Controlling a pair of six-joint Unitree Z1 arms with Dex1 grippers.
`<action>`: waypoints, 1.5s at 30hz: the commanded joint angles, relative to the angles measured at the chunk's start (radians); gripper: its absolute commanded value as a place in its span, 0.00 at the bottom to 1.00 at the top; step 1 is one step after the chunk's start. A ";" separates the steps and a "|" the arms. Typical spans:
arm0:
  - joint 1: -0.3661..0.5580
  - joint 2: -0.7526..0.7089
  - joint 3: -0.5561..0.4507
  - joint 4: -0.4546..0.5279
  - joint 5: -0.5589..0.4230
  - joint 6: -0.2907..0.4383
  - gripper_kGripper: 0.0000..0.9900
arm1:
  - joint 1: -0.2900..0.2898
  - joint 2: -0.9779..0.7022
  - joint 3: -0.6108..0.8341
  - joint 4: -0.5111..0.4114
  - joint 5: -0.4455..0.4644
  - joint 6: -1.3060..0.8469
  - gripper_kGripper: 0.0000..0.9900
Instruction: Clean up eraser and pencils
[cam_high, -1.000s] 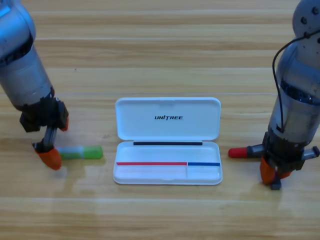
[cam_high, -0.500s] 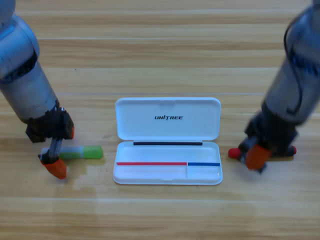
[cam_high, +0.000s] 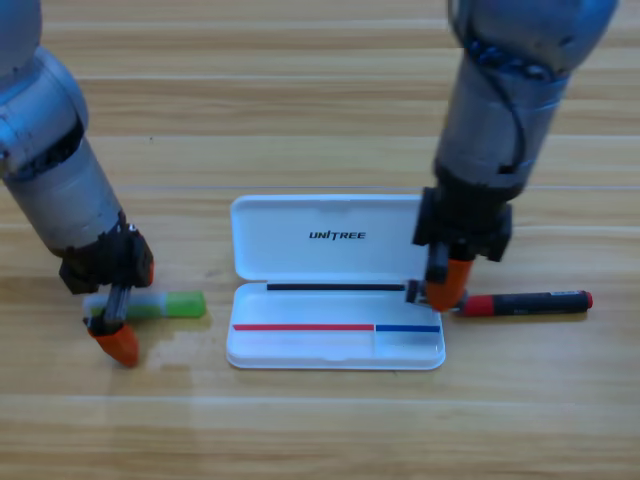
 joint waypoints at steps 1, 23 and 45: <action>-0.016 0.052 0.018 -0.026 -0.016 -0.004 0.97 | 0.052 0.123 -0.054 0.033 -0.020 -0.032 0.00; 0.030 0.148 -0.059 -0.034 -0.062 0.058 0.97 | 0.061 0.184 -0.089 0.033 -0.060 -0.043 0.00; 0.110 0.118 -0.048 0.058 -0.043 0.098 0.51 | 0.076 0.105 -0.060 0.035 -0.052 -0.033 0.79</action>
